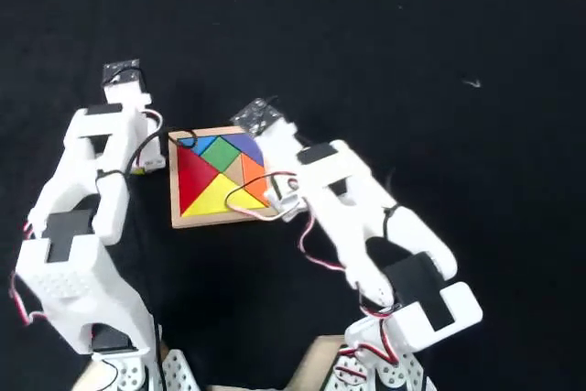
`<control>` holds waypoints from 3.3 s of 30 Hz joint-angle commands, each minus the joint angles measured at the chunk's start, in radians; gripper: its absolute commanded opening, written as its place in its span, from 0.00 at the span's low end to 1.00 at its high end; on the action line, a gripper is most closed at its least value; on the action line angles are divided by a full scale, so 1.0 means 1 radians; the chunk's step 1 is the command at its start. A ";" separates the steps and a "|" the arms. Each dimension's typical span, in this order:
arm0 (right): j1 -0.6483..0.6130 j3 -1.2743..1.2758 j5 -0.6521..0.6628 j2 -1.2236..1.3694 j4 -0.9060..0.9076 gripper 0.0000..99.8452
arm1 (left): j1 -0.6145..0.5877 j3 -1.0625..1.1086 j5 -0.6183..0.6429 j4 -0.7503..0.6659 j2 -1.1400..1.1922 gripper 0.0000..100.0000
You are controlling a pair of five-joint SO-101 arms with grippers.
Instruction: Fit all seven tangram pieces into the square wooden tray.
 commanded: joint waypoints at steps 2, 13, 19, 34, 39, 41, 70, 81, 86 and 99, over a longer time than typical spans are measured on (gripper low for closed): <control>0.123 -0.031 0.023 -0.068 0.018 0.01 | 0.116 -0.097 0.002 0.005 0.023 0.03; 0.161 0.054 0.031 -0.246 0.034 0.01 | 0.282 -0.137 0.002 0.104 0.023 0.03; 0.170 0.071 0.031 -0.277 0.034 0.01 | 0.206 -0.191 0.002 0.193 0.021 0.03; 0.178 -0.008 0.028 -0.042 -0.068 0.01 | -0.067 -0.028 -0.003 0.206 -0.153 0.03; 0.173 -0.059 0.023 0.008 -0.043 0.01 | -0.035 0.222 -0.005 0.014 -0.384 0.03; 0.160 -0.061 0.023 0.019 -0.043 0.01 | -0.027 0.289 -0.005 -0.032 -0.463 0.03; 0.397 -0.306 0.029 -0.776 0.319 0.01 | -0.027 0.274 -0.127 -0.009 -1.393 0.03; 0.399 -0.501 0.023 -1.222 0.551 0.01 | -0.027 0.229 -0.209 0.106 -1.766 0.03; 0.399 -0.501 0.021 -1.374 0.638 0.01 | 0.079 0.236 -0.210 0.203 -1.959 0.03; 0.404 -0.496 0.021 -1.770 0.861 0.01 | 0.165 0.289 -0.209 0.519 -2.160 0.03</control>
